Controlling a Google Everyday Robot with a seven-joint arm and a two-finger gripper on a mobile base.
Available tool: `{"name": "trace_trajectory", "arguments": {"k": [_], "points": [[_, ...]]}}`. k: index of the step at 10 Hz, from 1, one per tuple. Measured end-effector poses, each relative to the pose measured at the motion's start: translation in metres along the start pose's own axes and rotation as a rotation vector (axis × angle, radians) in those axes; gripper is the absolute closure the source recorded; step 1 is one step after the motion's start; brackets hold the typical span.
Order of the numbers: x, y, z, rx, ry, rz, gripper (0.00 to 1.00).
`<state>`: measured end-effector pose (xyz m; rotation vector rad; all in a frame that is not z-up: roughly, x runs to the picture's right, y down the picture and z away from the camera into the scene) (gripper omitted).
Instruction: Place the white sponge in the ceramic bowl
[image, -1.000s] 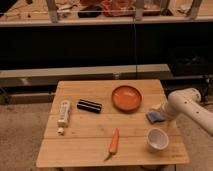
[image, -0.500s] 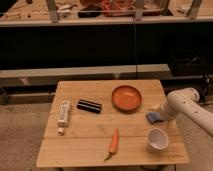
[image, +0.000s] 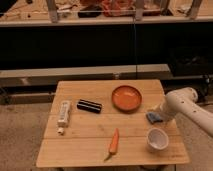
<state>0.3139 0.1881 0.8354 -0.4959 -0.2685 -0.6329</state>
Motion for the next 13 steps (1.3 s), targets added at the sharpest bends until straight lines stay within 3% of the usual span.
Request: {"name": "trace_trajectory", "arguments": {"k": [3, 4, 8, 9, 13], "points": [[-0.002, -0.002, 0.001, -0.003, 0.001, -0.003, 0.25], [-0.003, -0.002, 0.001, -0.003, 0.002, -0.003, 0.30], [-0.007, -0.004, 0.003, -0.004, 0.008, -0.007, 0.66], [-0.008, -0.004, 0.003, -0.004, 0.008, -0.007, 0.69], [0.001, -0.027, -0.011, 0.010, 0.026, -0.023, 0.98]]}}
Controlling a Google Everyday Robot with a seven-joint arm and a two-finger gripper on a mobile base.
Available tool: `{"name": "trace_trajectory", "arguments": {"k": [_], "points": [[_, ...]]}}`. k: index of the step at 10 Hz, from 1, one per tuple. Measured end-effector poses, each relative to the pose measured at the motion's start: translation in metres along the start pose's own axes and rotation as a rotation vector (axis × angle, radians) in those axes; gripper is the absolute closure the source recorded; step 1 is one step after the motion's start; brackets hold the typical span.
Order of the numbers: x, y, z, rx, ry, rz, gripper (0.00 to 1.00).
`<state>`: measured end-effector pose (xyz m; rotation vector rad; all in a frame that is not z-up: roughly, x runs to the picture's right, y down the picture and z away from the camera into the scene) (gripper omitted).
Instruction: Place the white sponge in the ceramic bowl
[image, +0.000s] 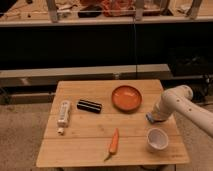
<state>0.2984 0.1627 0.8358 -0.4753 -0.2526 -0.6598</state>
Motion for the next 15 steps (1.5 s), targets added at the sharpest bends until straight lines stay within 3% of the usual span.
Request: {"name": "trace_trajectory", "arguments": {"k": [6, 9, 13, 15], "points": [[0.016, -0.036, -0.023, 0.037, 0.009, -0.027, 0.99], [0.016, -0.052, -0.032, 0.038, 0.012, -0.045, 0.97], [0.019, -0.040, -0.035, 0.023, 0.010, -0.041, 0.66], [0.017, -0.043, -0.035, 0.021, 0.006, -0.049, 0.64]]}}
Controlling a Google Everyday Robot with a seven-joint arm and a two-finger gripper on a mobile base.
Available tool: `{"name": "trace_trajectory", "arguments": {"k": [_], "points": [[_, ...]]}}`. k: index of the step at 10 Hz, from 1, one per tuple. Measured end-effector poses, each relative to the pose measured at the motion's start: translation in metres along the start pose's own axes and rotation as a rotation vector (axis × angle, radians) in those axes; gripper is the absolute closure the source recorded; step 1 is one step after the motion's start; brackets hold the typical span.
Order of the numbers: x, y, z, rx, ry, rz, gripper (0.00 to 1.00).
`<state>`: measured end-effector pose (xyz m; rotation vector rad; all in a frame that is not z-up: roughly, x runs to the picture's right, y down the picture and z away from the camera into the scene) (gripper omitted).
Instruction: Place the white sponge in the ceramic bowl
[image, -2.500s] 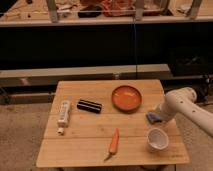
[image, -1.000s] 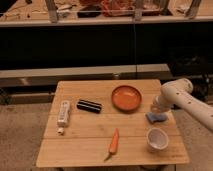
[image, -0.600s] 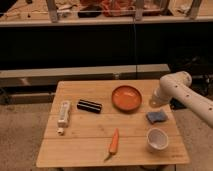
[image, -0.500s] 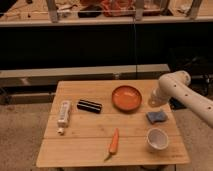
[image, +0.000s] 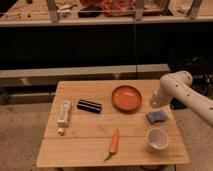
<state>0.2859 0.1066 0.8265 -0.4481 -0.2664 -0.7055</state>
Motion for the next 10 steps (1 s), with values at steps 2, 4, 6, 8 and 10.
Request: {"name": "trace_trajectory", "arguments": {"k": [2, 4, 6, 8, 10], "points": [[0.0007, 0.0051, -0.0018, -0.010, 0.000, 0.002, 0.64], [0.0010, 0.0060, -0.0030, -0.014, -0.001, -0.004, 0.64], [-0.0006, 0.0041, -0.0035, -0.019, -0.004, -0.014, 0.64], [-0.0005, 0.0063, -0.0052, -0.025, -0.005, -0.019, 0.59], [0.0000, 0.0083, -0.0065, -0.031, -0.005, -0.023, 0.58]]}}
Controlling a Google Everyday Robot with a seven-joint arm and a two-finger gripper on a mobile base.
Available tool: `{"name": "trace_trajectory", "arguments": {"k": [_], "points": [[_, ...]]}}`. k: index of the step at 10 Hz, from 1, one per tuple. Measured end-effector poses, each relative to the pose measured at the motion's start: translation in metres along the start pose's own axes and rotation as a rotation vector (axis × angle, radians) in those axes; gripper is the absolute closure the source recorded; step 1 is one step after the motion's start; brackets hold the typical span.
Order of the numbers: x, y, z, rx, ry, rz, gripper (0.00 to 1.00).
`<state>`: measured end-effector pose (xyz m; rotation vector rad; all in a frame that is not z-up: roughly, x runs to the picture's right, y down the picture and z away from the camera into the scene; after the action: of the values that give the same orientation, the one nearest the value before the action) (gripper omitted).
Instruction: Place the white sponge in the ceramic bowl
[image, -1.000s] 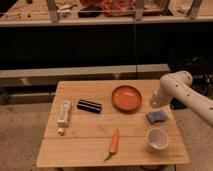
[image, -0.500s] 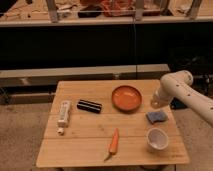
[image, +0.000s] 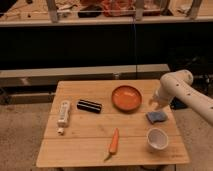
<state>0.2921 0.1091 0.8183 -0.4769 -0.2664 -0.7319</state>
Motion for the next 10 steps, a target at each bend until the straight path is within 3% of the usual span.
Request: {"name": "trace_trajectory", "arguments": {"k": [1, 4, 5, 8, 10], "points": [[0.000, 0.000, 0.000, -0.004, 0.000, -0.001, 0.54], [0.001, 0.005, 0.001, -0.020, -0.001, 0.001, 0.25], [0.002, 0.007, 0.002, -0.026, 0.000, 0.003, 0.20], [-0.001, 0.007, 0.007, -0.034, 0.003, -0.010, 0.20], [0.004, 0.020, 0.016, -0.036, 0.005, -0.009, 0.20]]}}
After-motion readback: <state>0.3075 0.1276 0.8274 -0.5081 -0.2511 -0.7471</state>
